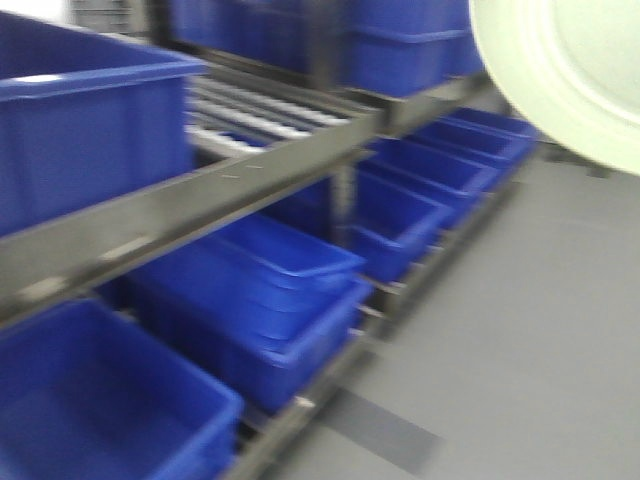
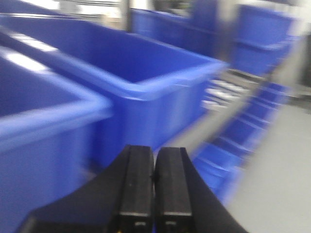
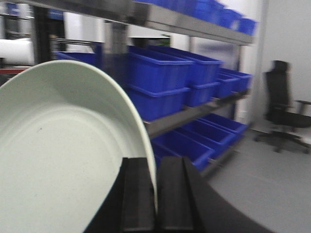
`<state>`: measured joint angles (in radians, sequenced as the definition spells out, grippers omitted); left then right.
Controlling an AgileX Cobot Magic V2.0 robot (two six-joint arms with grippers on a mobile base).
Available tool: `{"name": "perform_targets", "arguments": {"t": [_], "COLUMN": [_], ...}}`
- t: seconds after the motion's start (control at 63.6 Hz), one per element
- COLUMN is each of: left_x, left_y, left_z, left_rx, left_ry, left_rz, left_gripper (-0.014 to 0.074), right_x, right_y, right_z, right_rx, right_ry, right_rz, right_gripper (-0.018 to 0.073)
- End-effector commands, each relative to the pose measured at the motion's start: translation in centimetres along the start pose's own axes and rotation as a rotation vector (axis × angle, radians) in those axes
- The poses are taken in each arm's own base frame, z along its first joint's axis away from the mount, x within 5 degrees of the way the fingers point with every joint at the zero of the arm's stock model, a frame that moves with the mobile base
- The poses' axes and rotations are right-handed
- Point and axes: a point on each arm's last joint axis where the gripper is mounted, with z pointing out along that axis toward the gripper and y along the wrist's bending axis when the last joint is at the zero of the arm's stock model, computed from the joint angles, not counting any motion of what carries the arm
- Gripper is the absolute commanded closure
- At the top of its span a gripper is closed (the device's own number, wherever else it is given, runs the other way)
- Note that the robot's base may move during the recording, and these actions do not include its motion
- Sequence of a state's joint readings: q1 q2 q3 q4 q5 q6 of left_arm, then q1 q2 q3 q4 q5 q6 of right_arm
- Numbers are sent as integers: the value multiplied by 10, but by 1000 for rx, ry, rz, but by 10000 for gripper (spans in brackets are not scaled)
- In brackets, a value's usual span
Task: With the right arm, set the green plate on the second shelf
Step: 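Turn the base toward the shelf rack of blue bins, plate held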
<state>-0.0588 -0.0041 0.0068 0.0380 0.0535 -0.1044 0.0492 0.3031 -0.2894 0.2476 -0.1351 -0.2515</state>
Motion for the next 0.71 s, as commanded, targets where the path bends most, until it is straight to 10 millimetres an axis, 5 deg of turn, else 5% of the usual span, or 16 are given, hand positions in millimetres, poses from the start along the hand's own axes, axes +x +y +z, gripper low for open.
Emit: {"name": "perform_targets", "arguments": {"t": [0.0, 0.691], "left_x": [6, 6], "left_y": [0, 0], "left_z": [0, 0], "left_rx": [7, 7], "left_ry": [-56, -56], "left_rz": [-7, -7], "left_gripper": [465, 465], "right_x": [-20, -20], "right_y": [-3, -3], "right_z": [0, 0], "right_rx": [32, 32], "right_ry": [-131, -130], "right_rz": [12, 12], "right_gripper": [529, 529]}}
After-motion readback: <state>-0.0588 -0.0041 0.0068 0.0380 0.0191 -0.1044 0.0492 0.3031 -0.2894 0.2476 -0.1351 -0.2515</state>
